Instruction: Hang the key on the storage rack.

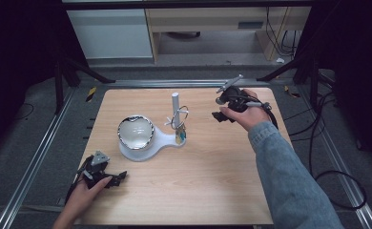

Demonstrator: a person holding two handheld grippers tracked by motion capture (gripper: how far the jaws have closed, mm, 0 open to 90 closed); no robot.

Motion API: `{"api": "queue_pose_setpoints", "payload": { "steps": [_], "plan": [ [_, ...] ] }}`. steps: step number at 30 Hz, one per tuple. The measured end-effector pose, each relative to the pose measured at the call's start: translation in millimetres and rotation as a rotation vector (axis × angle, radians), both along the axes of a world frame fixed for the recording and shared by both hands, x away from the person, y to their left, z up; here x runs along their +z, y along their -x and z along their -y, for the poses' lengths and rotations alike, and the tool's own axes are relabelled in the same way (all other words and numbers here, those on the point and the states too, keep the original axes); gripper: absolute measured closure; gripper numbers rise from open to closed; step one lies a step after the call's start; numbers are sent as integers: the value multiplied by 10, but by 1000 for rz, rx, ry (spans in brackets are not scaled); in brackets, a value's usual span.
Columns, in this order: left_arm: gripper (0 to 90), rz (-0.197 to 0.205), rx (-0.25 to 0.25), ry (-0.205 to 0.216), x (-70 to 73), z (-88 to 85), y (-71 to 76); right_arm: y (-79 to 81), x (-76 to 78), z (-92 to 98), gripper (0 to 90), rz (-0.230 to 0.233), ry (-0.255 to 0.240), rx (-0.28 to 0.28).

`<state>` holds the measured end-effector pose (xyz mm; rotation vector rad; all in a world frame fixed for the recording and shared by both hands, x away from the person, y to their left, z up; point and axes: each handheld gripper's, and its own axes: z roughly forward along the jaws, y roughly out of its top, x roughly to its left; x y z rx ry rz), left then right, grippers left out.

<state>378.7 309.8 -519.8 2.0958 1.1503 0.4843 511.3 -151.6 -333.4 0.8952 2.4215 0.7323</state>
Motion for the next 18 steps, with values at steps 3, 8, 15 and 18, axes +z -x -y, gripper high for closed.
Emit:
{"api": "queue_pose_setpoints", "payload": {
  "steps": [3,8,15,18],
  "plan": [
    [0,0,0,0,0,0,0,29,-82,101,183,1,-8,-15],
    [0,0,0,0,0,1,0,80,-188,218,186,-5,-24,-29],
    [0,0,0,0,0,0,0,164,-422,441,182,-9,-28,-66],
    [0,0,0,0,0,0,0,182,-482,509,180,-2,-41,-84]
  ]
}}
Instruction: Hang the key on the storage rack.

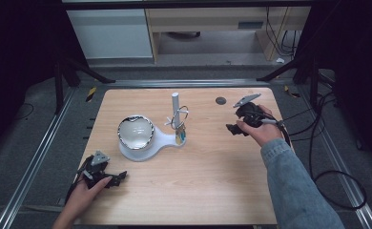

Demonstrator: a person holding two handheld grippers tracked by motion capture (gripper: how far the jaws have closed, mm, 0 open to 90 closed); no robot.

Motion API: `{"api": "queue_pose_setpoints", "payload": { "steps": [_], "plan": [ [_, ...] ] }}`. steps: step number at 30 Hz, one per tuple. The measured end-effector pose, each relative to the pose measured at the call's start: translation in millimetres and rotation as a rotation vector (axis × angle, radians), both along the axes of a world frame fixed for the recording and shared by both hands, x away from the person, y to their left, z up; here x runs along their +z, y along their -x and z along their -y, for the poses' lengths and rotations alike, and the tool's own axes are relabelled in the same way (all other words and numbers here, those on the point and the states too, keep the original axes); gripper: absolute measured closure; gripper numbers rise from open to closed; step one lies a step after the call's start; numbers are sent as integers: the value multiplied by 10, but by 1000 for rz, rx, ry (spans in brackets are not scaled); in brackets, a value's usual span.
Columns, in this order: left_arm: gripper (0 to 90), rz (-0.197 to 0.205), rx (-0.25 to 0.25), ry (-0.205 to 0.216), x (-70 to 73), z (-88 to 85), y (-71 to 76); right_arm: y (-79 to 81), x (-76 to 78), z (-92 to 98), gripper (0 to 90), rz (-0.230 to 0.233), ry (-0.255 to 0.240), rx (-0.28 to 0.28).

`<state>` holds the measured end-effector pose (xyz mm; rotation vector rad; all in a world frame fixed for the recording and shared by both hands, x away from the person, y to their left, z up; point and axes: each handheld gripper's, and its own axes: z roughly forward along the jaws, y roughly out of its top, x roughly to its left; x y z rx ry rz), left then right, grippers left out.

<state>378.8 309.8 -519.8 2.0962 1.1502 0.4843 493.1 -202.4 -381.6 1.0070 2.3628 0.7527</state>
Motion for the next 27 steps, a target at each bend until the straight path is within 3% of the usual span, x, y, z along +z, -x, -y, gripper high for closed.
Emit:
{"api": "queue_pose_setpoints", "payload": {
  "steps": [12,15,23,27],
  "plan": [
    [0,0,1,0,0,1,0,208,-528,457,163,-42,-47,-88],
    [0,-1,2,-1,1,2,0,205,-600,526,161,-45,-62,-107],
    [0,0,5,0,0,5,1,94,-870,849,145,-53,-141,-228],
    [0,0,5,0,0,5,1,78,-968,911,139,-52,-150,-263]
  ]
}}
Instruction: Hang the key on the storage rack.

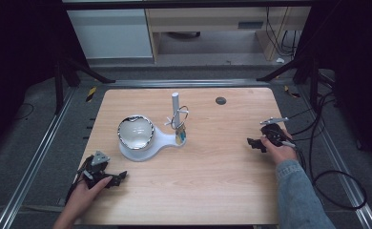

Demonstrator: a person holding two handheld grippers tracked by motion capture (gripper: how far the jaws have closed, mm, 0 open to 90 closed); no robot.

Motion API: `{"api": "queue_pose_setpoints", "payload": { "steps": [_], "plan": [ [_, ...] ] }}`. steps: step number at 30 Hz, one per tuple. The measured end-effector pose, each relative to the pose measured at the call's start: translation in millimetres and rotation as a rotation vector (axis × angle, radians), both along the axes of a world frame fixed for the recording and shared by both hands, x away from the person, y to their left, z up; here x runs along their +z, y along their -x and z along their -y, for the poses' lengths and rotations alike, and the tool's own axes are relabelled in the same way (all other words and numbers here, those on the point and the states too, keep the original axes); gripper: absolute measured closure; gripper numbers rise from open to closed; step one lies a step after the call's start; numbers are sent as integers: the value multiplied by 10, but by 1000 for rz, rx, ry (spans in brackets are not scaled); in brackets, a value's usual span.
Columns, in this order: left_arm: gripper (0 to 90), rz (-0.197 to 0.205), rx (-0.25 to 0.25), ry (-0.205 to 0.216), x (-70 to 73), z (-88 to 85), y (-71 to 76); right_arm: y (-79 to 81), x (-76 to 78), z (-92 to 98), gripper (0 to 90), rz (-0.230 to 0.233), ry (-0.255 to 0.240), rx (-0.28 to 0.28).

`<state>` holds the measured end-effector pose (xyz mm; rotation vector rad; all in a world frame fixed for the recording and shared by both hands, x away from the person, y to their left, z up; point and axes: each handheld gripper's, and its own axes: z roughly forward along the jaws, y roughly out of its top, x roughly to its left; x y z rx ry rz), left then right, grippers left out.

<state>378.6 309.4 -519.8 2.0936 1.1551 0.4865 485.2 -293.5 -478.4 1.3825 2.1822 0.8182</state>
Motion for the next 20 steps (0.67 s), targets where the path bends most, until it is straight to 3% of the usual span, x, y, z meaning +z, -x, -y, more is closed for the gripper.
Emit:
{"api": "queue_pose_setpoints", "payload": {
  "steps": [9,16,20],
  "plan": [
    [0,0,1,0,0,1,1,35,-179,59,99,-14,-6,-29],
    [0,0,2,1,0,1,1,93,-262,84,63,59,-41,-54],
    [0,-2,2,-2,2,0,1,104,-262,80,52,59,-37,-64]
  ]
}}
